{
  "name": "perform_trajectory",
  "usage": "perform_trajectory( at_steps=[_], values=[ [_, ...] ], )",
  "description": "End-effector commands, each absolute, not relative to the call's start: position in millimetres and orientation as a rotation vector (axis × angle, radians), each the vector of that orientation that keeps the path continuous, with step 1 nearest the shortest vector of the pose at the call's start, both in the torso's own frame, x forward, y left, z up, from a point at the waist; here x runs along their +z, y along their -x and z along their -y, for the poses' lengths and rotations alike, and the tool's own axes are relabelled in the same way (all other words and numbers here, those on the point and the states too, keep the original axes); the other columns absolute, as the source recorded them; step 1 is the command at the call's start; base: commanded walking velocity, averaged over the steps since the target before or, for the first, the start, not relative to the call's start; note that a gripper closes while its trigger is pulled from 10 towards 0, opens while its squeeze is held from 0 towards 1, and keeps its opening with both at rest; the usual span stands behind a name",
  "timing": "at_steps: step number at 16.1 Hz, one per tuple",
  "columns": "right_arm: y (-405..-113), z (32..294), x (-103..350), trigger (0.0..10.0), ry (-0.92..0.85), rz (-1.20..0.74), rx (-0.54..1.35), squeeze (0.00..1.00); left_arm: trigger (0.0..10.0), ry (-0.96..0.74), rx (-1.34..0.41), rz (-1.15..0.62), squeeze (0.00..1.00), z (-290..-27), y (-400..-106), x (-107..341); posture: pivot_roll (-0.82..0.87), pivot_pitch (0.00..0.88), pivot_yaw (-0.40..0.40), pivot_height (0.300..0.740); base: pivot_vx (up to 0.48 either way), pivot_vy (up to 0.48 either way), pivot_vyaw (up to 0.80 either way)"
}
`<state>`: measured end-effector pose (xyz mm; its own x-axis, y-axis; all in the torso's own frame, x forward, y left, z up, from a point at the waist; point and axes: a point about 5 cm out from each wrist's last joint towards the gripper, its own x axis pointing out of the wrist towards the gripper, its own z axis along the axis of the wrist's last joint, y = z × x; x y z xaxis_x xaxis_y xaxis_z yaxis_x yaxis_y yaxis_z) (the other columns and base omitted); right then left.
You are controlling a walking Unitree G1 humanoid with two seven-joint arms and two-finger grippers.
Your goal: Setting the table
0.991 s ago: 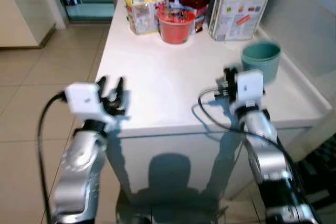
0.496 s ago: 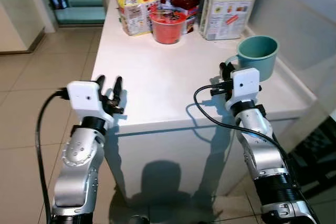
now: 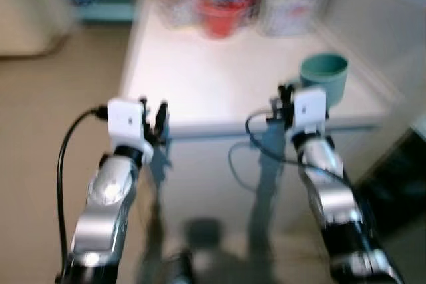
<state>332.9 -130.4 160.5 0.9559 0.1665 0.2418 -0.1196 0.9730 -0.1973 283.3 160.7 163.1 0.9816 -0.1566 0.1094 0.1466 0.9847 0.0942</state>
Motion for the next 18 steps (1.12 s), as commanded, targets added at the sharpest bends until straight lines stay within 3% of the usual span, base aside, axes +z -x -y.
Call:
perform_trajectory(
  at_steps=[1, 7, 10, 13, 18],
  values=[
    [-331.4, 127.0, 161.2, 0.0, 0.183, 0.271, 0.157, 0.0, 10.0, -0.1, -0.165, 0.1, 0.0, -158.7, -284.2, 161.6, 0.09, 0.016, 0.019, 0.74, 0.0, -0.48, 0.0],
    [-333.0, 128.2, 160.9, 0.0, 0.196, 0.273, 0.152, 0.0, 10.0, -0.151, -0.19, 0.091, 0.0, -154.9, -289.6, 163.4, 0.08, 0.015, 0.022, 0.74, 0.0, -0.48, 0.0],
    [-332.6, 126.0, 160.2, 0.0, 0.198, 0.272, 0.16, 0.0, 10.0, -0.14, -0.196, 0.09, 0.0, -153.3, -289.5, 163.1, 0.08, 0.02, 0.022, 0.74, 0.0, 0.0, 0.0],
    [-332.6, 125.9, 158.0, 0.0, 0.2, 0.262, 0.164, 0.0, 10.0, -0.153, -0.211, 0.073, 0.0, -150.1, -288.5, 160.3, 0.09, 0.025, 0.022, 0.74, 0.0, -0.48, 0.0],
    [-331.9, 120.4, 156.0, 0.0, 0.195, 0.257, 0.181, 0.0, 10.0, -0.153, -0.195, 0.064, 0.0, -151.6, -289.8, 159.3, 0.09, 0.036, 0.029, 0.74, 0.0, 0.0, 0.0]
  ],
)
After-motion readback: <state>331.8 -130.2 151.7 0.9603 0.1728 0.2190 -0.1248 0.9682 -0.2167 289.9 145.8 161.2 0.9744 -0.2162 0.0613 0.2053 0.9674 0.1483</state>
